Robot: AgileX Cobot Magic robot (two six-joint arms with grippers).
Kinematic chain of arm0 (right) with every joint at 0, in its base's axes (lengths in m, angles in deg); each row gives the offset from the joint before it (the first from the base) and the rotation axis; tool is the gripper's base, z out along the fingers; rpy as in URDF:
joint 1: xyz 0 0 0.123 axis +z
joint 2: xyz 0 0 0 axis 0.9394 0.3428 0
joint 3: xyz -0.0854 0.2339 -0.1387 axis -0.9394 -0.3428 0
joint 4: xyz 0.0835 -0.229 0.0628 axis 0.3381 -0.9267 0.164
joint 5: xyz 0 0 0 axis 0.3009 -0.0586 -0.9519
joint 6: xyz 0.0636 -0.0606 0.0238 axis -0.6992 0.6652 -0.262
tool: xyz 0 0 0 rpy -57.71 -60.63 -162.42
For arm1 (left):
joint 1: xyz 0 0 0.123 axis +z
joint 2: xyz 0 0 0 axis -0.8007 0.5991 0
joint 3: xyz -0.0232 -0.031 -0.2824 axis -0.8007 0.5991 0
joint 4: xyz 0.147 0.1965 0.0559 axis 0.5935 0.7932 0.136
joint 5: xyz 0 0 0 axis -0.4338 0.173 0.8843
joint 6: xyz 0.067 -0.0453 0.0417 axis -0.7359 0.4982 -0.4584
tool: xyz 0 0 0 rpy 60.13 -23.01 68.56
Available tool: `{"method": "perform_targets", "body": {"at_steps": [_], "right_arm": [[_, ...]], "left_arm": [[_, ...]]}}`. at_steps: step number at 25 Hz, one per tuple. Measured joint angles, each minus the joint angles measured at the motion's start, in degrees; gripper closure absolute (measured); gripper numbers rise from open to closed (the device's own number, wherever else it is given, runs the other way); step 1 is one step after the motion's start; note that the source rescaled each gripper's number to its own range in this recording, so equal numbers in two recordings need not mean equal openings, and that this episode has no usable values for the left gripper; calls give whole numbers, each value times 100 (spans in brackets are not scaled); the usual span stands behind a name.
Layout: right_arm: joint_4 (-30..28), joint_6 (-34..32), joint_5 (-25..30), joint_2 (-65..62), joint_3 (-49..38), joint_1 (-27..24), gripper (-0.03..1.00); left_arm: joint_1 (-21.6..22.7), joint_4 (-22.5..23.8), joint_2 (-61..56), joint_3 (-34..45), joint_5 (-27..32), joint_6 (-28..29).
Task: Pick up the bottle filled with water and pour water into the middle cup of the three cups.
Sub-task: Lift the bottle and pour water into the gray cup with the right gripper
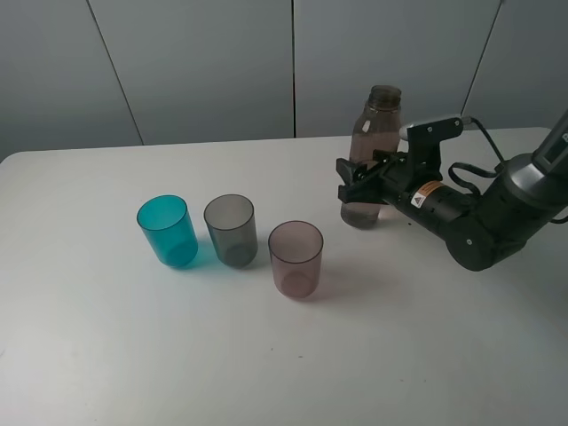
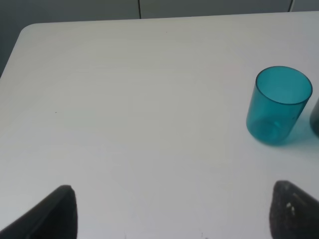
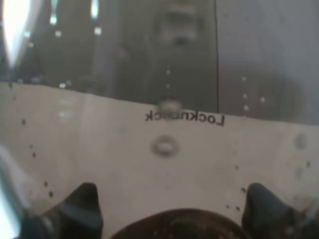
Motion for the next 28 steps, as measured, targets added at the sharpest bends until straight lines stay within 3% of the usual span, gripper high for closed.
{"method": "perform_targets", "body": {"at_steps": [7, 15, 19, 24, 28], "right_arm": [[58, 9, 400, -240, 0, 146, 93], [636, 767, 1009, -1001, 99, 675, 94], [709, 1078, 1494, -1104, 567, 957, 94], [571, 1159, 2778, -1066, 1484, 1081, 94], [337, 1259, 2913, -726, 2065, 1081, 94]], "left_arm": [[0, 0, 0, 0, 0, 22], [0, 0, 0, 0, 0, 22], [0, 0, 0, 0, 0, 22], [0, 0, 0, 0, 0, 22], [0, 0, 0, 0, 0, 22]]}}
